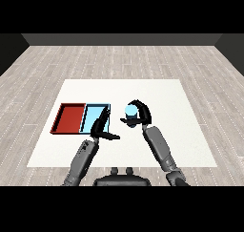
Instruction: Pick the blue can and put it in the blue box
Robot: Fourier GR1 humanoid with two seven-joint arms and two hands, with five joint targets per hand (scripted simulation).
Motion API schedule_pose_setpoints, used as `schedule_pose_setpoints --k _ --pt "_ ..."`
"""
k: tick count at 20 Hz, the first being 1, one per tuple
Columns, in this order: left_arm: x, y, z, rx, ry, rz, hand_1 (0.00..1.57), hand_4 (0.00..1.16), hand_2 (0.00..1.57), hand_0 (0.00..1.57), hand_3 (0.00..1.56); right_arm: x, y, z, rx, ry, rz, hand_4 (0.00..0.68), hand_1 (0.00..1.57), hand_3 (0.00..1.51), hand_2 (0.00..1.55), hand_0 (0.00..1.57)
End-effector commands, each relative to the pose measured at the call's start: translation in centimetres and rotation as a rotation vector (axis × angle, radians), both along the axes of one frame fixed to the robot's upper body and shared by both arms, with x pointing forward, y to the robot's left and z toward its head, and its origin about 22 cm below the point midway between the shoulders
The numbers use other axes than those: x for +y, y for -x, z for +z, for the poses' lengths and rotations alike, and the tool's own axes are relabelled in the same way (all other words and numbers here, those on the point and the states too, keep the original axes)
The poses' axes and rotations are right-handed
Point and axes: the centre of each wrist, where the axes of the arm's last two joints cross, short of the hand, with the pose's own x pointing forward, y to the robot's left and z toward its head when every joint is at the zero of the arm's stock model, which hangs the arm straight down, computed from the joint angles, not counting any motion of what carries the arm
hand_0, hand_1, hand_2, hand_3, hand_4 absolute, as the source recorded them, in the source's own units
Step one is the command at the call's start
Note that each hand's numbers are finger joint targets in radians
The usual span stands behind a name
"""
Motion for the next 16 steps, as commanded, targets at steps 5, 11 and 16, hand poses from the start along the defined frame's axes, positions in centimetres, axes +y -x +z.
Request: schedule_pose_setpoints --k 5,11,16 --pt "-2.1 -1.5 -0.1 0.017 -0.030 -0.017 0.00 0.00 0.00 0.00 0.00 2.1 2.6 -0.2 -0.022 0.009 0.072 0.625 1.42 1.43 1.46 1.42" --pt "-4.4 -0.6 -1.4 0.045 -0.022 -0.028 0.00 0.00 0.00 0.00 0.00 3.1 2.7 0.6 -0.019 0.004 0.077 0.613 1.43 1.43 1.46 1.43" --pt "-4.6 -0.5 -2.1 0.028 -0.023 -0.031 0.00 0.00 0.00 0.00 0.00 2.2 0.6 1.2 -0.055 0.027 0.074 0.611 1.43 1.42 1.46 1.43"
